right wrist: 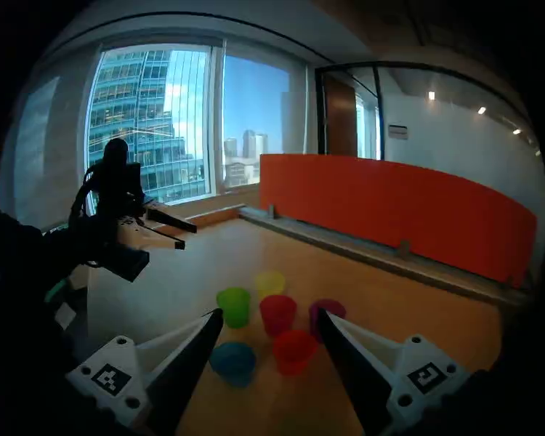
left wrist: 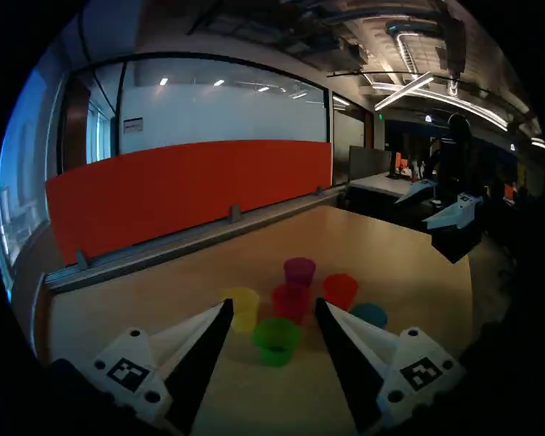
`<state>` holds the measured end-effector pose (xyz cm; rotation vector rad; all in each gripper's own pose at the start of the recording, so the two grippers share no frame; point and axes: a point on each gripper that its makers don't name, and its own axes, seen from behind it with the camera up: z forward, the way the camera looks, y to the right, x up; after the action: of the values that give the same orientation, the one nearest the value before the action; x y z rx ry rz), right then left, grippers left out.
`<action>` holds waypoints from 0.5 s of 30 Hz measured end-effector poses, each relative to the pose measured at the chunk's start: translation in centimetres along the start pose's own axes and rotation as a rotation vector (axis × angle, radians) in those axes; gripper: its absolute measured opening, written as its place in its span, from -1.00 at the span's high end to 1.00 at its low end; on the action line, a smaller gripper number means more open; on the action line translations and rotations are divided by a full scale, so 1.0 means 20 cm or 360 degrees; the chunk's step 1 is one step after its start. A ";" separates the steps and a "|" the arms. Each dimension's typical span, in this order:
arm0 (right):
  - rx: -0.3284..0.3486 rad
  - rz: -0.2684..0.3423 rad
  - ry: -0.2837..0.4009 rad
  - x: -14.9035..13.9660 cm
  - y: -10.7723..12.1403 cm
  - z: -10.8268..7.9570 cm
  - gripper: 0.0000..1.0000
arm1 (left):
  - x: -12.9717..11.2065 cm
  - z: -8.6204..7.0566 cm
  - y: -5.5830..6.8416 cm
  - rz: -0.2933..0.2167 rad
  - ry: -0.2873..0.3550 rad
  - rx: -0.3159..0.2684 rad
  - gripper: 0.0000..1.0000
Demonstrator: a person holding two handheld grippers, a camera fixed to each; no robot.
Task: Pour water
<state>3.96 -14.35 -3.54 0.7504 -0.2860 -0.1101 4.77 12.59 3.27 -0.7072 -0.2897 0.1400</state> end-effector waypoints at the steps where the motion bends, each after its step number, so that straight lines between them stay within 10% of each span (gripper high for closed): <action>1: 0.0002 0.0000 -0.0008 -0.01 0.00 0.00 -0.98 | -0.02 0.01 0.00 0.0003 -0.0012 -0.0007 -0.66; 15: 0.0049 -0.0006 -0.0127 -0.21 -0.04 0.07 -0.98 | -0.21 0.12 0.06 0.0035 -0.0142 -0.0066 -0.66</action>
<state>-0.44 -14.97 -3.97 0.7781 -0.3628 -0.1396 -0.02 14.03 3.41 -0.7463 -0.3712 0.1872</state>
